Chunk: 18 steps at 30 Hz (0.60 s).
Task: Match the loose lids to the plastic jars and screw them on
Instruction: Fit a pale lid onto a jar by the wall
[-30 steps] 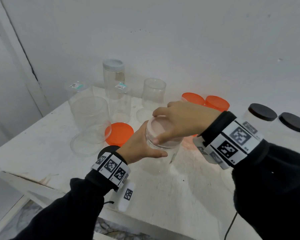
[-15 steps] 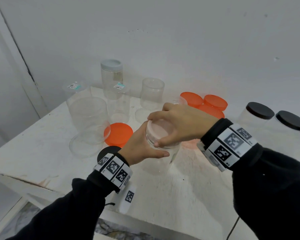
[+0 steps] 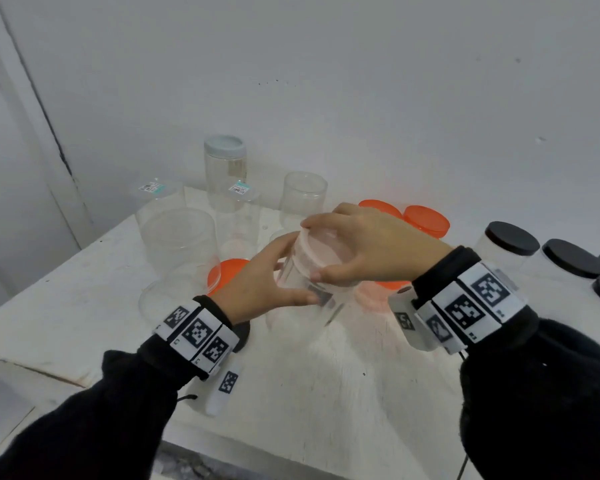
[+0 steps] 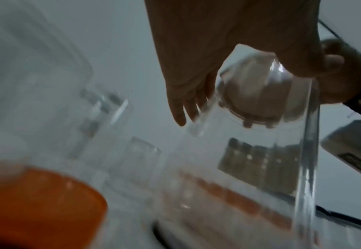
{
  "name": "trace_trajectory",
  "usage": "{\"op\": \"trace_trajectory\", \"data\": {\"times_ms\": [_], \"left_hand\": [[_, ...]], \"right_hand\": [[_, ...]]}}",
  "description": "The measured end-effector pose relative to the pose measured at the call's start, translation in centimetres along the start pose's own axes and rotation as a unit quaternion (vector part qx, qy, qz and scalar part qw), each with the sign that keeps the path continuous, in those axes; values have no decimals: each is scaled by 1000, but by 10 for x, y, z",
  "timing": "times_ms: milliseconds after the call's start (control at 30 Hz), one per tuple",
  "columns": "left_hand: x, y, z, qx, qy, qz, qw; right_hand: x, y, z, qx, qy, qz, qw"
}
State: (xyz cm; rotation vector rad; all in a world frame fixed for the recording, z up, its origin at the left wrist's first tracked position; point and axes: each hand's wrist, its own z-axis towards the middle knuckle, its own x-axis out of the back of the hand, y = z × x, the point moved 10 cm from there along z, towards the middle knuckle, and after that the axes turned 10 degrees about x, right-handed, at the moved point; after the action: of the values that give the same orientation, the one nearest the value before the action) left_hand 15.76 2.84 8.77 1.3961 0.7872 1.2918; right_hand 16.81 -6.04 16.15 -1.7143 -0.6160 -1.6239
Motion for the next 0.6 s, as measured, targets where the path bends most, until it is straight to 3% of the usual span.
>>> {"op": "trace_trajectory", "data": {"times_ms": [167,333,467,600], "left_hand": [[80,21,-18,-52,172,141,974],[141,6,-24,-20,301,337,892],[166,-24,-17,73,300,418,854],[167,-41,-12,119,273,425,855]], "right_hand": [[51,17,8,-26,95,-11,995],[87,35,35,-40,206,-5,978],[101,42,62,-35,273,6,961],[101,51,91,-29,291,11,956]]}}
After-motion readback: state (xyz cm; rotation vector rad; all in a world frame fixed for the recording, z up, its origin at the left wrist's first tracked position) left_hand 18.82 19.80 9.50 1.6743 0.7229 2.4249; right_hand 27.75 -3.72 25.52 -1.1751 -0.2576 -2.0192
